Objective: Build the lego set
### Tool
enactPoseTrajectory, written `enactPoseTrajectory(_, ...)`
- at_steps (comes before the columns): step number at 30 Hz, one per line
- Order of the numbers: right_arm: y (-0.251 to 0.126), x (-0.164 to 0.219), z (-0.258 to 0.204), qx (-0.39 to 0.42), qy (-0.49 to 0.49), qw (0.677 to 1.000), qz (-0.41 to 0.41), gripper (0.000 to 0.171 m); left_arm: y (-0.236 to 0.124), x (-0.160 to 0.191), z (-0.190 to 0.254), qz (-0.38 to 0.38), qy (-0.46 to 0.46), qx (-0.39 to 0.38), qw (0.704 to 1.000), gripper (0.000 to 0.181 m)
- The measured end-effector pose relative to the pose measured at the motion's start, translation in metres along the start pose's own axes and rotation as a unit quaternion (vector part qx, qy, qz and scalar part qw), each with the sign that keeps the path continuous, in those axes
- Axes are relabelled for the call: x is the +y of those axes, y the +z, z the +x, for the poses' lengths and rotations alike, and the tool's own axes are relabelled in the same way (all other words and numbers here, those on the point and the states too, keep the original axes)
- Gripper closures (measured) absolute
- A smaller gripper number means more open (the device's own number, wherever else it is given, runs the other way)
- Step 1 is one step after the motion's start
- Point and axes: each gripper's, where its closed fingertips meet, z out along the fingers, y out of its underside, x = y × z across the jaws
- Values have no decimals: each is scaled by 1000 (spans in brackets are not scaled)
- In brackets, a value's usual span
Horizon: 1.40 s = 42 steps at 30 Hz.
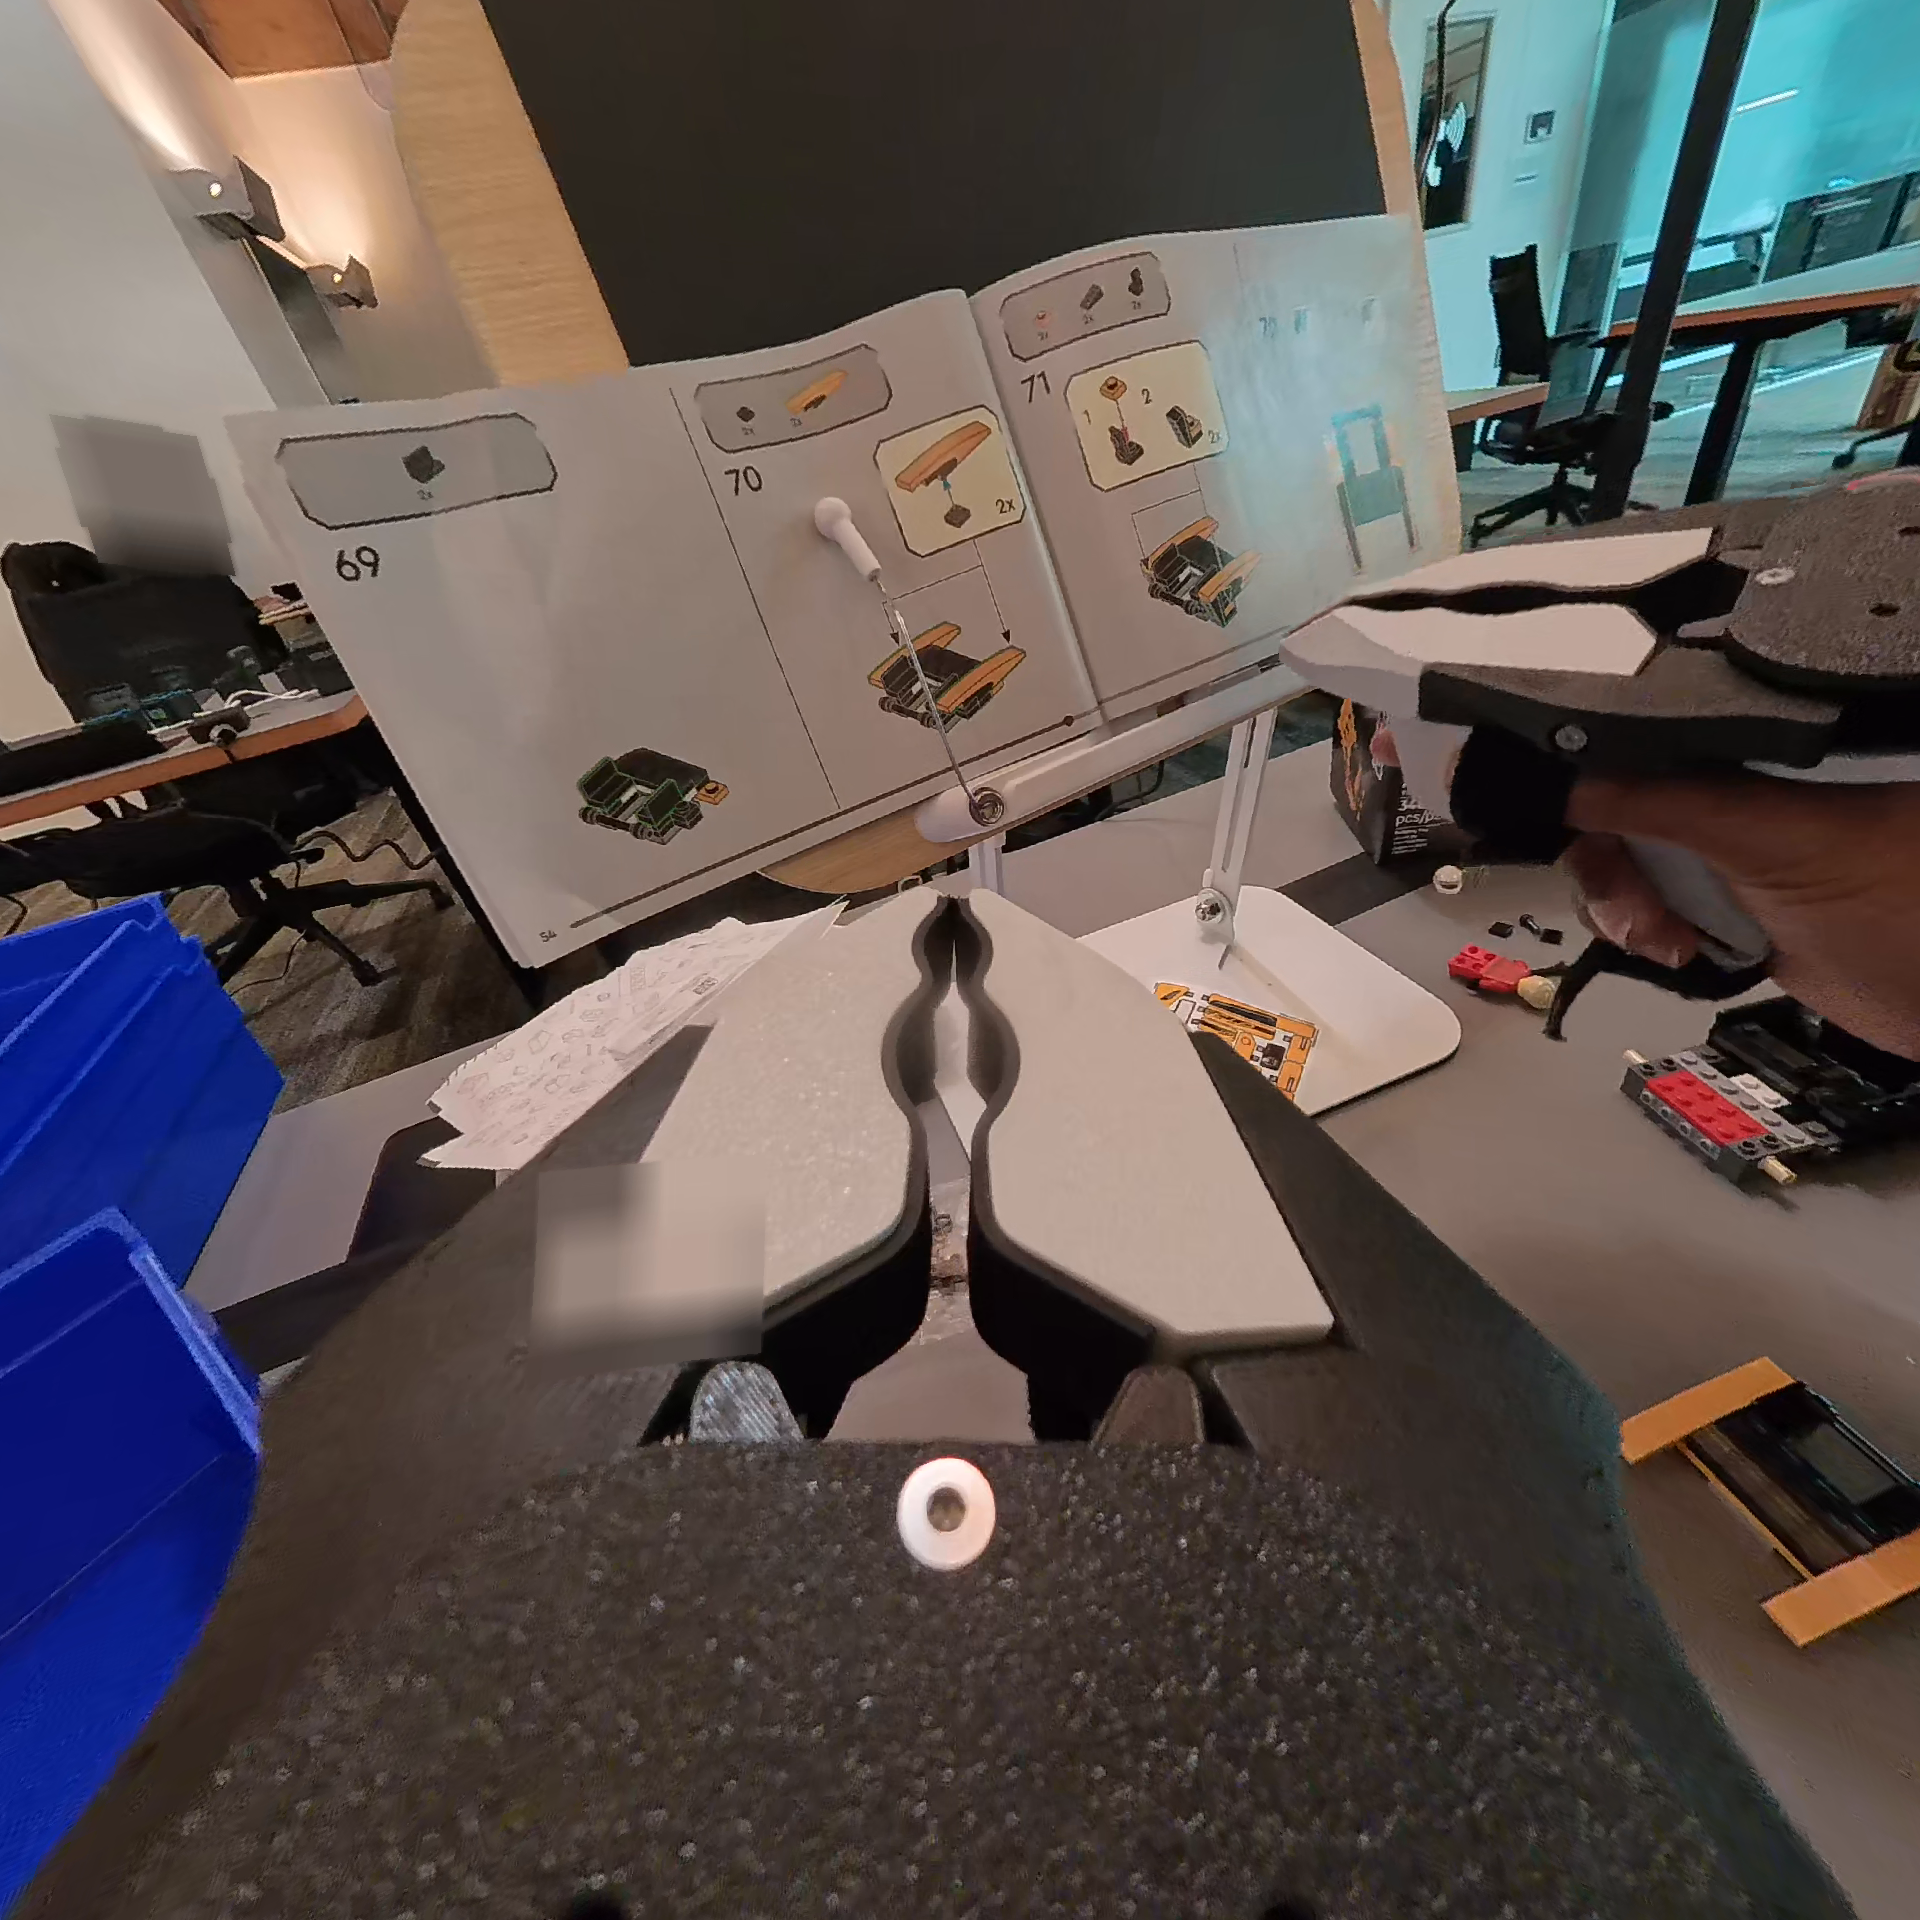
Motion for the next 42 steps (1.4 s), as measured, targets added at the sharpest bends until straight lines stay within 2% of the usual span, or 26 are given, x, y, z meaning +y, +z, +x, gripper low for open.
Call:
enactPoseTrajectory(10, 4, 12, -2, 4, 4, 1000, 2, 171, 4, 8, 2, -7, -43, 23, 999, 181)
enactPoseTrajectory(26, 13, 0, 1, 4, -9, 1000, 18, 162, 7, 16, 5, -19, -39, 26, 999, 181)
enactPoseTrajectory(38, 17, -2, 7, 11, -14, 1000, 18, 163, 10, 23, 6, -27, -34, 26, 999, 181)
enactPoseTrajectory(42, 15, -13, 10, 16, -19, 999, 32, 164, 10, 23, 6, -27, -33, 26, 999, 181)
